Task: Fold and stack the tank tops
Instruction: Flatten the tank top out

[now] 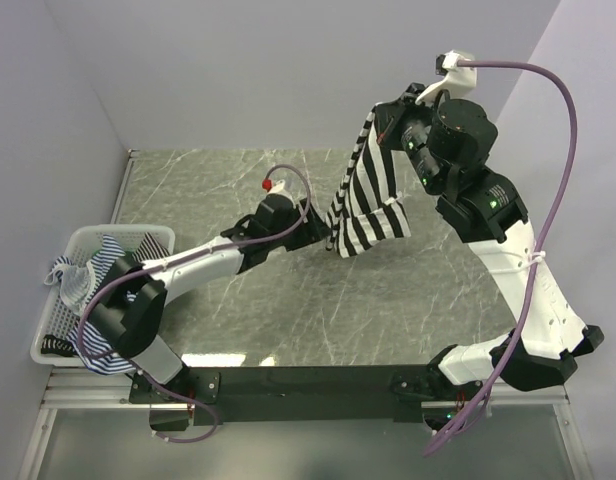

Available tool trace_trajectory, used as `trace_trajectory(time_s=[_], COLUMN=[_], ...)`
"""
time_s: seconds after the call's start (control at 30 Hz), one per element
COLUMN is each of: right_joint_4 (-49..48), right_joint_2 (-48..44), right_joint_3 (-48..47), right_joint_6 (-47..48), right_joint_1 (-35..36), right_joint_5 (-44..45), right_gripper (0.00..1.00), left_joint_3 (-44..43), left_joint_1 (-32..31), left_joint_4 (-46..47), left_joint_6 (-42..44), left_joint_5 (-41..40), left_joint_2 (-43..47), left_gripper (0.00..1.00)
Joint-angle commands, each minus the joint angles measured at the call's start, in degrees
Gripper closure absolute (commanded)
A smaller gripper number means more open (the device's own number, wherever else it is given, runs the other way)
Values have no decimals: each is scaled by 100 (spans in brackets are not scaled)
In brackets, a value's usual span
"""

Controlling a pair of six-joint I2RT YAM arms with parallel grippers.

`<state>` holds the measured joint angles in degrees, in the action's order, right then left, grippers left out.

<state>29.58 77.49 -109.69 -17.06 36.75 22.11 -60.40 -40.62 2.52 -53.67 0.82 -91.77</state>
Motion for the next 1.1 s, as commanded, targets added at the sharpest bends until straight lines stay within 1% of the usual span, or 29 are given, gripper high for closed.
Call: trace_trajectory(time_s=[0.0, 0.1, 0.17, 0.33, 0.43, 0.57, 0.63, 0.7, 0.73, 0.83, 0.9, 1.07], right_joint_4=[-76, -58, -49, 48, 48, 65, 74, 65, 56, 48, 56, 74], right_joint_2=[3, -6, -6, 29, -6, -6, -15, -41, -41, -85, -120, -191], right_joint_3=[-272, -298, -325, -465, -448, -431, -422, -404, -404, -387, -378, -352], right_joint_6=[141, 159, 168, 203, 203, 177, 168, 168, 168, 168, 177, 194], right_joint_1=[78, 104, 113, 148, 157, 157, 157, 157, 157, 166, 157, 157], right_joint_5=[162, 189, 197, 241, 250, 241, 233, 215, 215, 206, 206, 224], right_gripper=[100, 100, 100, 100, 100, 100, 100, 100, 100, 100, 100, 100], left_joint_3=[308, 572, 582, 310, 134, -251, -463, -709, -727, -745, -806, -877], left_joint_1=[-156, -314, -463, -780, -859, -921, -965, -974, -974, -974, -974, -974], left_joint_4=[670, 1030, 1136, 1250, 1303, 1181, 795, 522, 434, 302, 223, 117], left_joint_6=[260, 401, 550, 954, 1165, 1455, 1482, 1447, 1377, 1315, 1298, 1254], left_joint_5=[-336, -503, -617, -750, -908, -1092, -1486, -1707, -1960, -2278, -2367, -2534], left_joint_2=[624, 844, 836, 607, 485, 239, 116, -69, -96, -175, -271, -403], left_gripper=[30, 30, 31, 33, 34, 34, 36, 37, 38, 39, 41, 48])
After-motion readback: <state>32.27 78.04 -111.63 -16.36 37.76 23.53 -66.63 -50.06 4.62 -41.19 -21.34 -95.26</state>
